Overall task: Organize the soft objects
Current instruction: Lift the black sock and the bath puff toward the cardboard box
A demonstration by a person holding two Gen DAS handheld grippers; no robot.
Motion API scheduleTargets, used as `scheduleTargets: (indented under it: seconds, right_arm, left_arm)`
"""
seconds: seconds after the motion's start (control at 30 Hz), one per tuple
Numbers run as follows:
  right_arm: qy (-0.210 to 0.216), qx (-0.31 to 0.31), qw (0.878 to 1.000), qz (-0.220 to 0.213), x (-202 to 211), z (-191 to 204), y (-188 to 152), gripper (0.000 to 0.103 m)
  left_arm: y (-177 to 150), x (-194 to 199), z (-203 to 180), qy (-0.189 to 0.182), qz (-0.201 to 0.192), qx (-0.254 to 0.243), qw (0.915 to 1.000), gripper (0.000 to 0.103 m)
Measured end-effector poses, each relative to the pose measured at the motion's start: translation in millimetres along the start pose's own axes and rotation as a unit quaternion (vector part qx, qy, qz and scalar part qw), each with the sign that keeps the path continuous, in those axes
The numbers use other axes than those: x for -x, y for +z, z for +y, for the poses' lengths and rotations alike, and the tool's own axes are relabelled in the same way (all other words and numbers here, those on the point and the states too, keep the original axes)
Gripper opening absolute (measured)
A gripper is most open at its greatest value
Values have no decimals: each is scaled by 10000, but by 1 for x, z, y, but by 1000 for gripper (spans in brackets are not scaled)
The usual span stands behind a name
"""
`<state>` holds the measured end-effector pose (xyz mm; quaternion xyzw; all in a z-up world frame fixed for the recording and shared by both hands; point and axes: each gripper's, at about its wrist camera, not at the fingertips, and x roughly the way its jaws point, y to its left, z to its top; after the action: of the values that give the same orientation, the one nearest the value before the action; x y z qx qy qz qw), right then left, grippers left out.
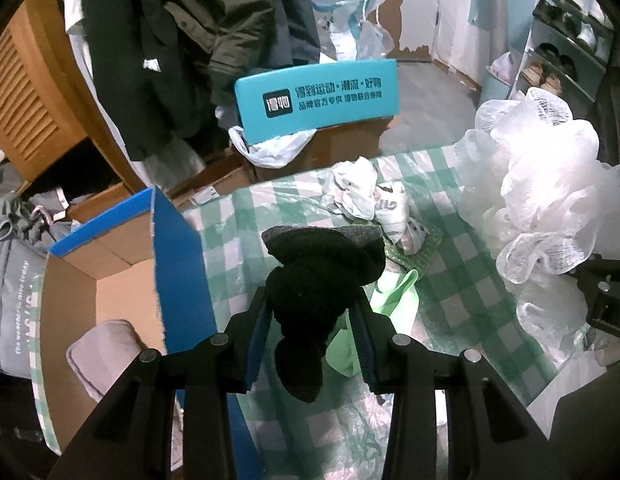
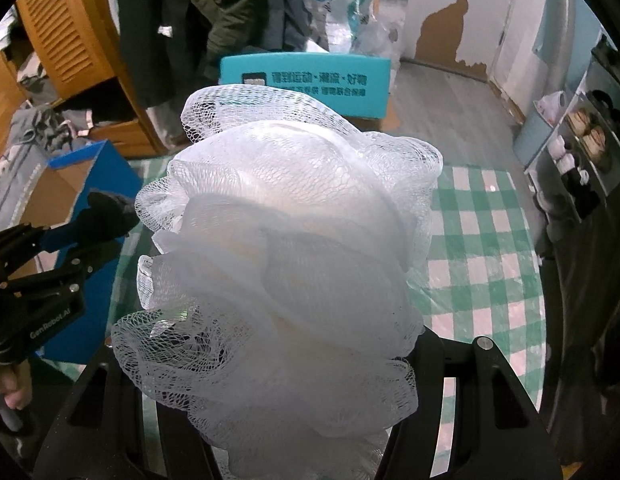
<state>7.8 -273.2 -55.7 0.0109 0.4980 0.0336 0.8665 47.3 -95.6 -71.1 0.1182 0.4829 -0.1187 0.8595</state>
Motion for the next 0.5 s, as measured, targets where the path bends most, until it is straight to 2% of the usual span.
scheduleTargets:
  seconds: [0.5]
  right_arm:
    - [193, 274, 9992, -207, 18, 31, 10, 59]
  left_arm:
    - [-4, 22, 21, 204, -193, 132, 9995, 40]
